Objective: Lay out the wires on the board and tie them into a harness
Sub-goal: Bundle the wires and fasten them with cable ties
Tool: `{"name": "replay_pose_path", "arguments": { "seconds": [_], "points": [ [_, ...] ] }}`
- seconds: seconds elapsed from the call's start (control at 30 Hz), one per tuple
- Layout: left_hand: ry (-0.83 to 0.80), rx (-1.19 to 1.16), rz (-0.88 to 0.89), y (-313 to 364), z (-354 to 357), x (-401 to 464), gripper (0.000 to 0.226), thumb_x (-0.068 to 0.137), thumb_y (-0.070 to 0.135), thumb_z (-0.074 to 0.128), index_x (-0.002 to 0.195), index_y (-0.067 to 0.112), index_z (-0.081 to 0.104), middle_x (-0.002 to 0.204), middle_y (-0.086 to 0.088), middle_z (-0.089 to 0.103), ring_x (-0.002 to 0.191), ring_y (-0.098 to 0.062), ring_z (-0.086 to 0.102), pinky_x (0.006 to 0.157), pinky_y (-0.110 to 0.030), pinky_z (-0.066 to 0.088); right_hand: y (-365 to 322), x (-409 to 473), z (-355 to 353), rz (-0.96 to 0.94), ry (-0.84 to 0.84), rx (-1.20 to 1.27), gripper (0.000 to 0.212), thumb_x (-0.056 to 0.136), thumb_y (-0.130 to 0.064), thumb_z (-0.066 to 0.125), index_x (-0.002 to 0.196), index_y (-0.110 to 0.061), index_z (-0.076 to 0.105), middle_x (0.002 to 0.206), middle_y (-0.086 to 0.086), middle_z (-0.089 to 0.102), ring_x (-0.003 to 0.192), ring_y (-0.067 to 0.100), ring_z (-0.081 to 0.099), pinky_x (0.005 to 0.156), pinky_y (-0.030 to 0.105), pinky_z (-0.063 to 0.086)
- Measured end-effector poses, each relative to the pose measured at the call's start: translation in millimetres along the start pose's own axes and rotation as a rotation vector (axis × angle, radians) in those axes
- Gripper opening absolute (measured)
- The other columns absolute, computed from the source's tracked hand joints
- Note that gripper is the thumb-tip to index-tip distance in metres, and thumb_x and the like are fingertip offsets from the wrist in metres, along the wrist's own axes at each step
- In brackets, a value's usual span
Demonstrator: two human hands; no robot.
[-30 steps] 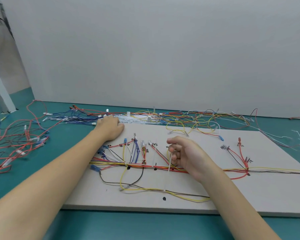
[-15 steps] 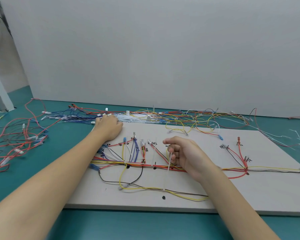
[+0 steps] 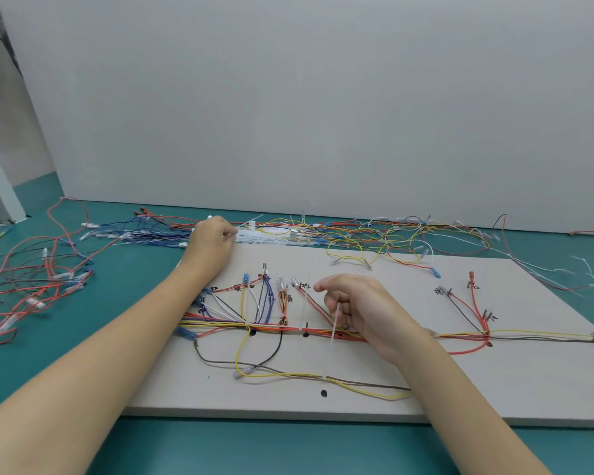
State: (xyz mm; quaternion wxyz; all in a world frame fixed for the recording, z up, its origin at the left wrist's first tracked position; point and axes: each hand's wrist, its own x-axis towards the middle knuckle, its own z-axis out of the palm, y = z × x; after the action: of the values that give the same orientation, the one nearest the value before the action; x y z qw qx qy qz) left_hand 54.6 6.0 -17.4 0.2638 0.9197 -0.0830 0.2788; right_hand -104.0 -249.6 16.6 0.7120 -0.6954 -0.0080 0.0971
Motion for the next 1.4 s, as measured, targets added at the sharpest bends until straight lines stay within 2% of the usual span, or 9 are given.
{"name": "replay_pose_path", "arguments": {
  "seconds": [0.3, 0.47, 0.6, 0.67, 0.77, 0.87, 1.0, 1.17, 1.4],
  "points": [
    [0.126, -0.098, -0.151, 1, -7, -5, 0.011, 0.086, 0.007, 0.065, 0.090, 0.009, 0.075, 0.088, -0.008, 0.074, 0.084, -0.027, 0.064, 0.078, -0.035, 0.051, -1, -1, 0, 0.007, 0.004, 0.005, 0.011, 0.086, -0.015, 0.060, 0.082, -0.009, 0.068, 0.057, 0.001, 0.052, 0.048, 0.012, 0.044, 0.045, 0.020, 0.037],
    [0.124, -0.073, -0.122, 0, -6, -3, 0.013, 0.090, 0.013, 0.064, 0.095, 0.008, 0.075, 0.093, -0.012, 0.068, 0.093, -0.031, 0.058, 0.081, -0.043, 0.049, -2, -2, 0, 0.018, 0.014, 0.001, 0.011, 0.087, -0.015, 0.059, 0.084, -0.008, 0.067, 0.057, 0.001, 0.052, 0.048, 0.012, 0.044, 0.045, 0.021, 0.037],
    [0.166, -0.176, -0.221, 2, -16, 7, 0.016, 0.093, 0.013, 0.060, 0.096, 0.004, 0.072, 0.098, -0.015, 0.063, 0.099, -0.035, 0.057, 0.087, -0.046, 0.048, -4, -2, 0, 0.023, 0.032, 0.027, 0.011, 0.087, -0.014, 0.059, 0.081, -0.009, 0.068, 0.057, 0.001, 0.052, 0.046, 0.012, 0.045, 0.043, 0.020, 0.038],
    [0.211, -0.255, -0.251, 17, -31, 14, 0.016, 0.094, 0.015, 0.059, 0.097, 0.005, 0.070, 0.101, -0.015, 0.060, 0.102, -0.032, 0.056, 0.090, -0.041, 0.046, -3, -2, 1, 0.019, 0.071, 0.029, 0.012, 0.087, -0.014, 0.060, 0.080, -0.010, 0.068, 0.058, 0.002, 0.052, 0.046, 0.012, 0.046, 0.045, 0.021, 0.037],
    [0.261, -0.396, -0.121, 63, -57, 6, 0.007, 0.093, 0.016, 0.061, 0.091, 0.015, 0.067, 0.096, -0.006, 0.057, 0.085, -0.015, 0.054, 0.080, -0.025, 0.043, -1, -1, 5, -0.089, 0.180, 0.042, 0.013, 0.088, -0.013, 0.060, 0.079, -0.010, 0.069, 0.058, 0.002, 0.054, 0.049, 0.014, 0.049, 0.050, 0.026, 0.038],
    [0.181, -0.478, 0.064, 110, -67, -38, 0.009, 0.092, 0.017, 0.063, 0.086, 0.024, 0.065, 0.085, 0.008, 0.056, 0.075, -0.001, 0.049, 0.068, -0.010, 0.037, -5, -5, 9, -0.279, 0.190, 0.141, 0.012, 0.087, -0.020, 0.067, 0.088, -0.009, 0.071, 0.062, 0.002, 0.058, 0.056, 0.015, 0.055, 0.054, 0.026, 0.047],
    [0.067, -0.575, 0.102, 137, -61, -93, 0.008, 0.090, 0.016, 0.067, 0.085, 0.022, 0.070, 0.082, 0.011, 0.062, 0.075, -0.004, 0.052, 0.066, -0.010, 0.035, -12, -10, 9, -0.363, 0.103, 0.265, 0.042, 0.071, -0.037, 0.074, 0.105, -0.012, 0.072, 0.075, 0.006, 0.068, 0.067, 0.017, 0.062, 0.058, 0.024, 0.051],
    [-0.033, -0.654, 0.041, 142, -61, -107, 0.009, 0.088, 0.016, 0.069, 0.085, 0.024, 0.073, 0.082, 0.009, 0.068, 0.076, -0.007, 0.055, 0.067, -0.014, 0.038, -11, -12, 8, -0.386, 0.079, 0.263, 0.024, 0.077, -0.022, 0.071, 0.095, -0.007, 0.076, 0.088, 0.016, 0.074, 0.075, 0.019, 0.068, 0.065, 0.023, 0.055],
    [-0.056, -0.574, 0.079, 135, -73, -109, 0.016, 0.085, 0.019, 0.072, 0.080, 0.035, 0.071, 0.082, 0.023, 0.068, 0.084, -0.002, 0.054, 0.069, -0.005, 0.034, -15, -12, 2, -0.347, 0.037, 0.279, 0.024, 0.074, -0.026, 0.072, 0.089, -0.009, 0.078, 0.086, 0.013, 0.073, 0.073, 0.017, 0.067, 0.064, 0.023, 0.054]
  ]
}}
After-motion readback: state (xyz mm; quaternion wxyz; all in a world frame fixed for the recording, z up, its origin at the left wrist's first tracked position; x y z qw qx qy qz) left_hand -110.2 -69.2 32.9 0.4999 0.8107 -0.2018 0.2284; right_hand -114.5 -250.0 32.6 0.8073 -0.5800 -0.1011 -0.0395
